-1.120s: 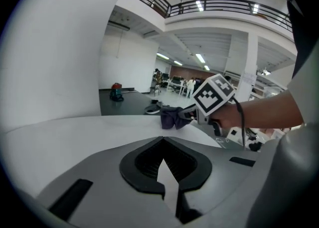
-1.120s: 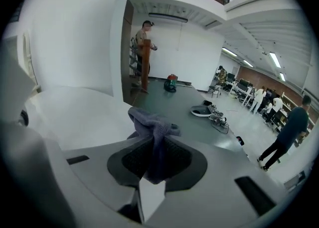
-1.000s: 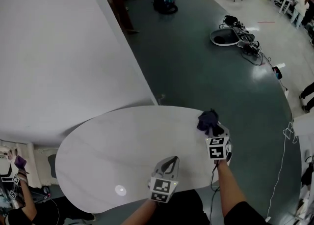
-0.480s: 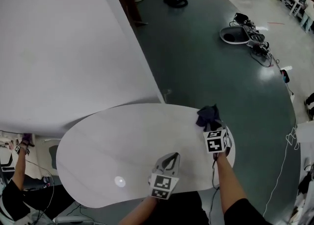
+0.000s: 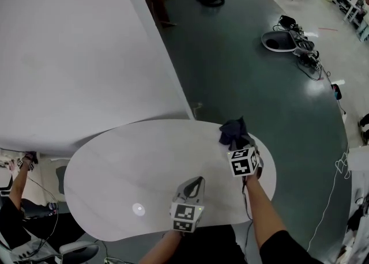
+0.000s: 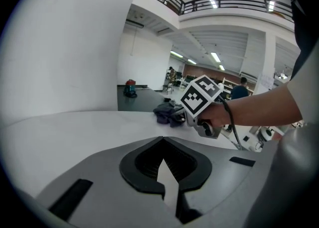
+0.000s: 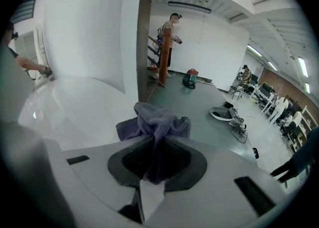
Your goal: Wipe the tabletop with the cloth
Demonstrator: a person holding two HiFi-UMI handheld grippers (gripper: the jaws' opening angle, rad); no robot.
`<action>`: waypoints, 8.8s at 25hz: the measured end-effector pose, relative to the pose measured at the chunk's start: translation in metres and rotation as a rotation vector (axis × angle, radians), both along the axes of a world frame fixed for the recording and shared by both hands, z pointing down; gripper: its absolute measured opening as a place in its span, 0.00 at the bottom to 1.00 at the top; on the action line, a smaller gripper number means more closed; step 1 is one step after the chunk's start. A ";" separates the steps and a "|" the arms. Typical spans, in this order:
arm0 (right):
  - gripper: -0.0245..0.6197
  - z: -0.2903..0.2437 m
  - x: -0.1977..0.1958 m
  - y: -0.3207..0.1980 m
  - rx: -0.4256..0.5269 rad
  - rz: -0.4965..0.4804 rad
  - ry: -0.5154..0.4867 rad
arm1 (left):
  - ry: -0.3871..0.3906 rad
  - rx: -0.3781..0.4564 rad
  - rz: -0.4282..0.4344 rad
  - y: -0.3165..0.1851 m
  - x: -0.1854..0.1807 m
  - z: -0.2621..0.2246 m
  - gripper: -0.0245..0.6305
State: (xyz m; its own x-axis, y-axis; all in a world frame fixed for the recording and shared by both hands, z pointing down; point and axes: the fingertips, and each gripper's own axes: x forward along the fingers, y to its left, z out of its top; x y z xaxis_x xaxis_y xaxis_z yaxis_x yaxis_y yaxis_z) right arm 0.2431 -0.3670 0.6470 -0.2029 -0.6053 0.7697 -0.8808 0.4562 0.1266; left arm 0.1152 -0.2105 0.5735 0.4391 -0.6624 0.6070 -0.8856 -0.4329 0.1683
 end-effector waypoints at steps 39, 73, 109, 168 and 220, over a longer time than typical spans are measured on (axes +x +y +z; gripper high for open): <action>0.11 -0.006 -0.212 -0.001 0.014 -0.283 -0.001 | 0.001 0.006 -0.294 0.064 -0.135 -0.006 0.05; 0.11 -0.008 -0.387 0.012 0.002 -0.336 0.024 | 0.005 0.001 -0.280 0.102 -0.287 -0.011 0.05; 0.11 -0.007 -0.518 0.035 0.023 -0.520 0.047 | -0.006 -0.016 -0.483 0.134 -0.372 -0.003 0.05; 0.11 0.002 -0.897 0.248 0.041 -1.040 0.022 | -0.039 -0.068 -0.827 0.268 -0.643 0.013 0.05; 0.11 0.000 -0.582 0.224 -0.105 -0.669 -0.121 | -0.097 -0.116 -0.340 0.208 -0.412 0.024 0.05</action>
State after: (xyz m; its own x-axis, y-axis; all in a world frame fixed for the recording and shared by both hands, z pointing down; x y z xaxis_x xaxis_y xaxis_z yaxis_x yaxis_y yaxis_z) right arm -0.3391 -0.1434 0.6474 -0.5954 -0.2436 0.7656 -0.4108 0.9113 -0.0295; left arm -0.2966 -0.0025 0.5978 0.1430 -0.6847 0.7146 -0.9897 -0.0946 0.1074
